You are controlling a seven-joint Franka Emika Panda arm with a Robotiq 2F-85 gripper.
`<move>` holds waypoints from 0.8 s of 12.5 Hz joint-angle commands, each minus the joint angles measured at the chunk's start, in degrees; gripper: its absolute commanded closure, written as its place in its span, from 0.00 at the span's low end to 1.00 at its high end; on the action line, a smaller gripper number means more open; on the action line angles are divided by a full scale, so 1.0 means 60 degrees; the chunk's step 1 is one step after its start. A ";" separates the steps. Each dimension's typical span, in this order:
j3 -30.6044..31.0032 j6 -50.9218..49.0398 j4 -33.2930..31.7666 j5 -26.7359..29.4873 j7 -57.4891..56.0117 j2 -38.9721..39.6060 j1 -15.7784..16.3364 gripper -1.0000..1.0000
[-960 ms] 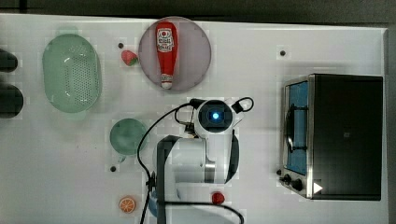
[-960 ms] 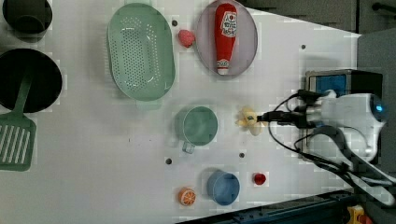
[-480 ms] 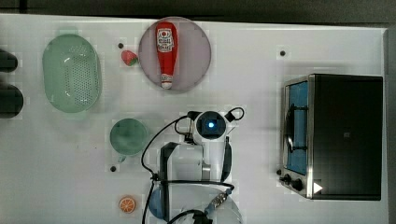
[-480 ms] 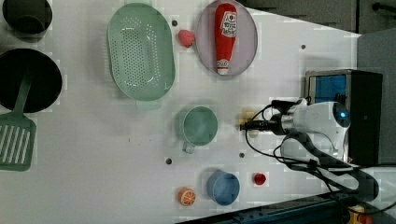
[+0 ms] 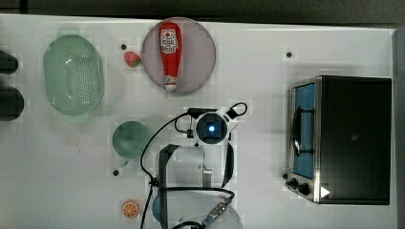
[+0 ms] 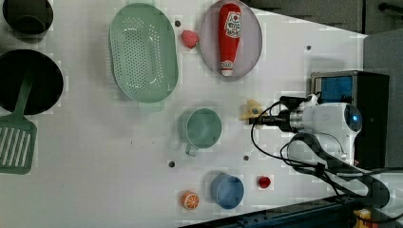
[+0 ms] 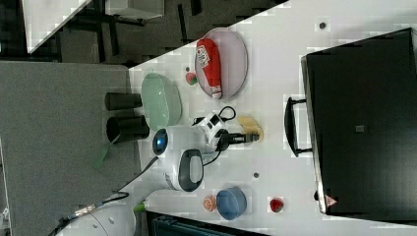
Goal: Pick Banana and place it in mug.
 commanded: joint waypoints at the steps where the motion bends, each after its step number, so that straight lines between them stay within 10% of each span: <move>1: -0.0005 -0.0369 0.0211 -0.0201 -0.0201 -0.0977 -0.0338 0.73; 10: 0.0400 -0.7697 0.1903 -0.0202 0.0574 -0.5961 -0.0274 0.73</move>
